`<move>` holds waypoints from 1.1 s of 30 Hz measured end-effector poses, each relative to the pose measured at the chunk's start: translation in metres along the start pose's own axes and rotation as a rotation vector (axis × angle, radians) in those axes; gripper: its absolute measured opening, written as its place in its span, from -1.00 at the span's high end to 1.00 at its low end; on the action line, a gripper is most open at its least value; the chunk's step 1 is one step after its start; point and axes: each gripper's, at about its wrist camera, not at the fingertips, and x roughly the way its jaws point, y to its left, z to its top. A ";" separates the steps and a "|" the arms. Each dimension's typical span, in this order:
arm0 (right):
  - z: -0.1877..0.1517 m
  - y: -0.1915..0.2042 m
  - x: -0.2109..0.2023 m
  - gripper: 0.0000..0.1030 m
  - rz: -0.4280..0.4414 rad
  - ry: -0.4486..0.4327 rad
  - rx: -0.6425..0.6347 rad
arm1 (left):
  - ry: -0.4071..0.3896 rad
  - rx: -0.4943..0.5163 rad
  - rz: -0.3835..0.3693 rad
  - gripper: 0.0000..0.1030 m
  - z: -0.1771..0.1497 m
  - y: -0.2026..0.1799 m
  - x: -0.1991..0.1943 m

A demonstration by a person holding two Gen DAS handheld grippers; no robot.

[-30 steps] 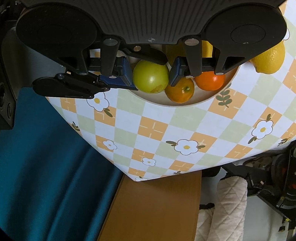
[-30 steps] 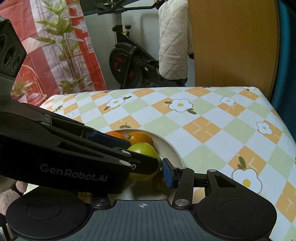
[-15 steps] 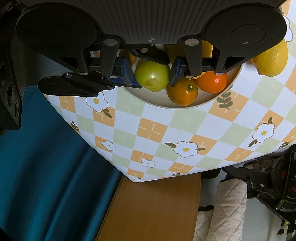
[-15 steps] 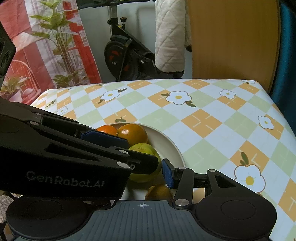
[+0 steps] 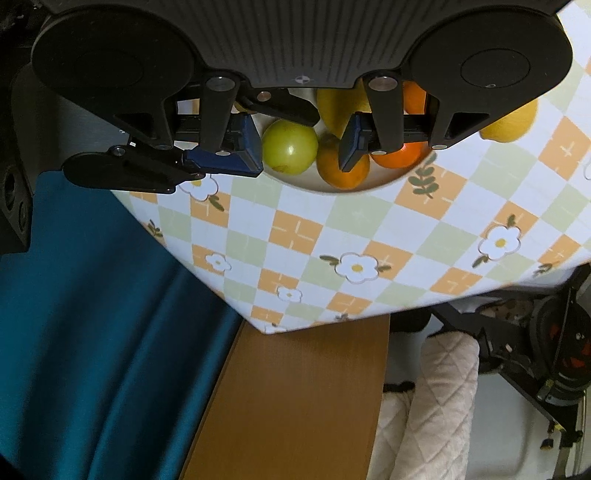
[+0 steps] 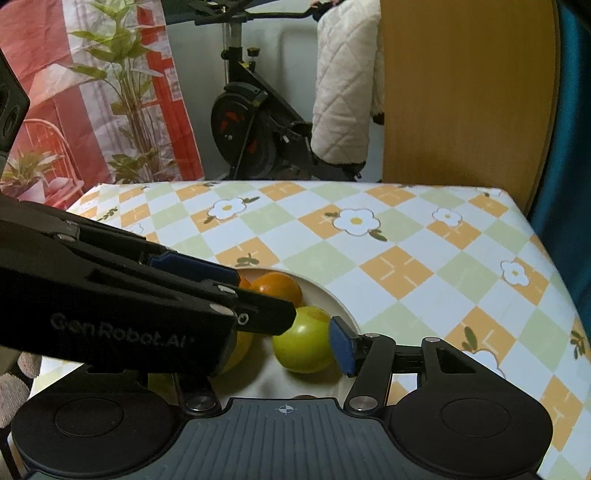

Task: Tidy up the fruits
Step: 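Lower the green lime onto the plate and open the left gripper, then move the left gripper to the remaining yellow lemon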

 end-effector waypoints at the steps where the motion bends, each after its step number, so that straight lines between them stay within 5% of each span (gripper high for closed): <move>1: 0.001 0.002 -0.002 0.01 -0.001 -0.004 -0.004 | -0.008 0.001 0.003 0.05 0.000 0.000 -0.004; 14: 0.013 0.030 -0.021 0.00 0.003 -0.047 -0.065 | -0.100 -0.017 0.052 0.01 -0.005 0.023 -0.053; 33: 0.030 0.103 -0.005 -0.09 0.091 -0.032 -0.202 | -0.153 -0.179 0.179 0.00 -0.032 0.114 -0.111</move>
